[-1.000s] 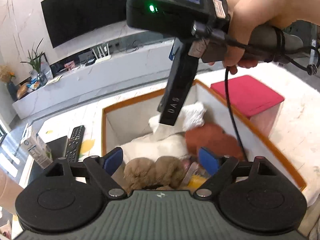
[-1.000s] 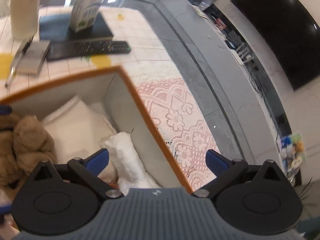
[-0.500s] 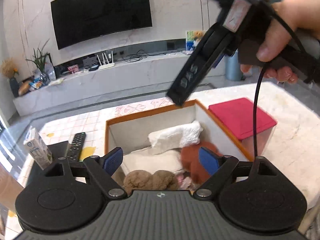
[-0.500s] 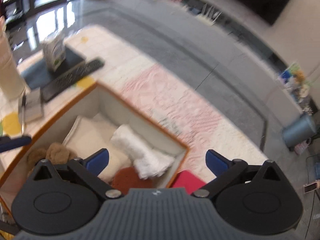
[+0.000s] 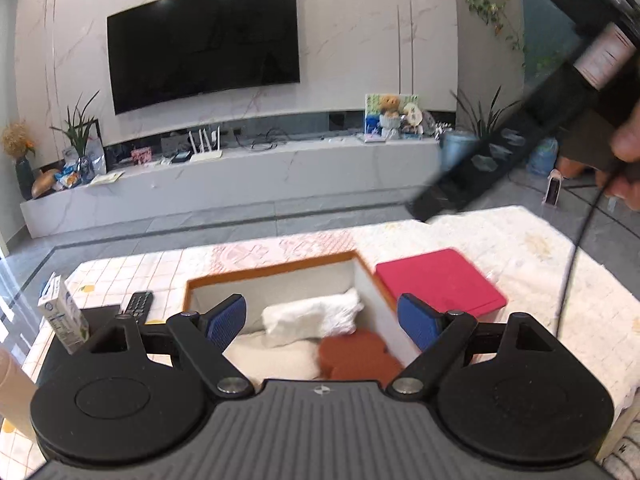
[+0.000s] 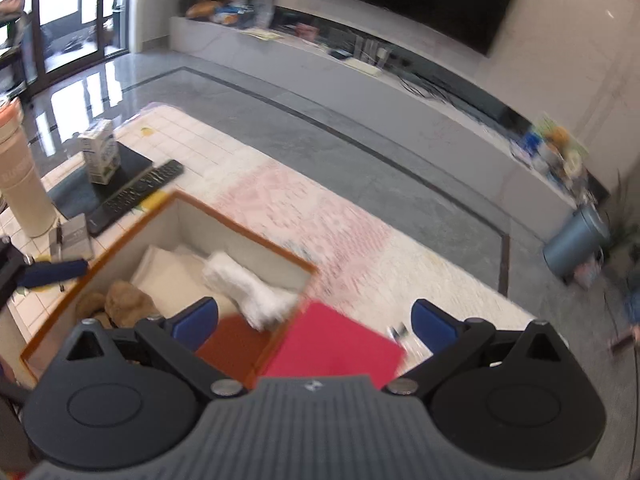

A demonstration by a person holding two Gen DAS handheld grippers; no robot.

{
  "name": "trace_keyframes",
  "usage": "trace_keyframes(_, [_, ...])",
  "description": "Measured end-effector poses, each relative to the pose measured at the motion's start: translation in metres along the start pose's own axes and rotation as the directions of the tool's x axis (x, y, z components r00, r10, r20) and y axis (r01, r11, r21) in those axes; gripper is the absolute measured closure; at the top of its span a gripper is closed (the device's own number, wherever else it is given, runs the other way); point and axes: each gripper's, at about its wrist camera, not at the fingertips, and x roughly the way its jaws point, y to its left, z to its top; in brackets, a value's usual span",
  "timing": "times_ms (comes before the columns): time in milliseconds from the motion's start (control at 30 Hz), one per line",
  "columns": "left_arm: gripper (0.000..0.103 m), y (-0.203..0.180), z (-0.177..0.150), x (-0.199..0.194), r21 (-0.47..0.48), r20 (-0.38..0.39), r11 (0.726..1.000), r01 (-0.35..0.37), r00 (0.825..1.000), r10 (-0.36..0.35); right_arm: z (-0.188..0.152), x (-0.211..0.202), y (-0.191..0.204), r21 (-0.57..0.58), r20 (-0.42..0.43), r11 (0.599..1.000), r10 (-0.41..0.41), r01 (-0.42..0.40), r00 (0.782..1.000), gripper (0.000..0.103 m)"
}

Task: Organize soft objects
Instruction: 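Lower the teddy bear into the box and open the left tool while the right tool releases the cloth, then move both tools back toward the white tissue sheet and clear plastic bag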

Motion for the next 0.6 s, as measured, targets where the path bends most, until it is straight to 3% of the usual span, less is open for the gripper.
trace_keyframes(267, [0.003, -0.031, 0.006, -0.008, 0.025, 0.024, 0.987, 0.160, 0.987, -0.161, -0.065, -0.050, -0.107, 0.132, -0.003, 0.974, -0.185, 0.184, 0.983, 0.002])
trace_keyframes(467, [0.003, -0.083, 0.009, -0.005, 0.042, 0.030, 0.981, 0.191, 0.981, -0.193, -0.131, -0.083, -0.179, 0.216, -0.050, 0.905, -0.364, 0.366, 0.930, 0.002])
trace_keyframes(600, [0.003, -0.121, 0.013, 0.010, 0.059, -0.068, 0.977, 0.205, 0.977, -0.201, -0.169, -0.099, -0.202, 0.215, -0.024, 0.880, -0.429, 0.424, 0.903, 0.002])
